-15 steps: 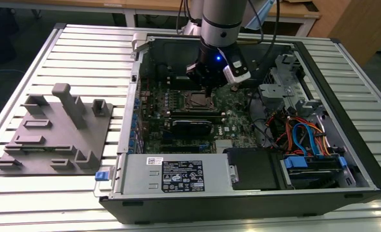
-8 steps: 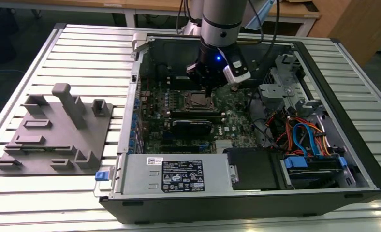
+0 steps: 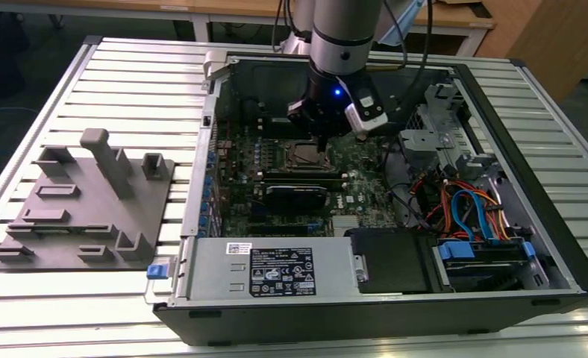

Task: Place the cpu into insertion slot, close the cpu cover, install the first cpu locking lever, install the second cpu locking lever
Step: 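Install the second cpu locking lever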

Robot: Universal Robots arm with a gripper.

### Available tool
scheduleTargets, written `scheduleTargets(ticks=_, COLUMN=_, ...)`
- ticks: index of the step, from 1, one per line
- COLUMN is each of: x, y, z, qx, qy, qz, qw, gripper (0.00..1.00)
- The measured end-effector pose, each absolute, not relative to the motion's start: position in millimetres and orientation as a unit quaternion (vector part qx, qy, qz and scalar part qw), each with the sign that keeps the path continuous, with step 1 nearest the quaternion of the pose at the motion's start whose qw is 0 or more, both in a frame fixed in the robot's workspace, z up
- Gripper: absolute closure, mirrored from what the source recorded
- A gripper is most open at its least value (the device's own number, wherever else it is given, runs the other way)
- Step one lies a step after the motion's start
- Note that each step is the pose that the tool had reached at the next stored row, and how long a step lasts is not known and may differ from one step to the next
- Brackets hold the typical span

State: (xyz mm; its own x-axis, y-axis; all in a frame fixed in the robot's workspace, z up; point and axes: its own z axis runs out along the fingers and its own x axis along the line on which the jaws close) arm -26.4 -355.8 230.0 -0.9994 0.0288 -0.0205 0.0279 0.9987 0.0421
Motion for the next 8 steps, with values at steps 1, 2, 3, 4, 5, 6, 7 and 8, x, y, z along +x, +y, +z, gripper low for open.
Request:
scheduleTargets(ticks=1, x=-26.4, y=-355.8, z=230.0, qx=0.014, qy=1.000, qz=0.021, qw=0.011, gripper=0.90)
scheduleTargets(ticks=2, x=-26.4, y=-355.8, z=230.0, qx=0.014, qy=1.000, qz=0.021, qw=0.011, gripper=0.90)
scheduleTargets(ticks=3, x=-26.4, y=-355.8, z=230.0, qx=0.014, qy=1.000, qz=0.021, qw=0.011, gripper=0.90)
scheduleTargets(ticks=4, x=-26.3, y=-355.9, z=230.1, qx=0.014, qy=1.000, qz=0.021, qw=0.010, gripper=0.90)
scheduleTargets(ticks=5, x=-26.4, y=-355.9, z=230.1, qx=0.014, qy=1.000, qz=0.021, qw=0.010, gripper=0.90)
scheduleTargets(ticks=6, x=-26.4, y=-355.9, z=230.1, qx=0.014, qy=1.000, qz=0.021, qw=0.011, gripper=0.90)
scheduleTargets(ticks=7, x=-26.4, y=-355.9, z=230.0, qx=0.014, qy=1.000, qz=0.021, qw=0.010, gripper=0.90)
scheduleTargets(ticks=8, x=-26.4, y=-355.9, z=230.1, qx=0.014, qy=1.000, qz=0.021, qw=0.011, gripper=0.90)
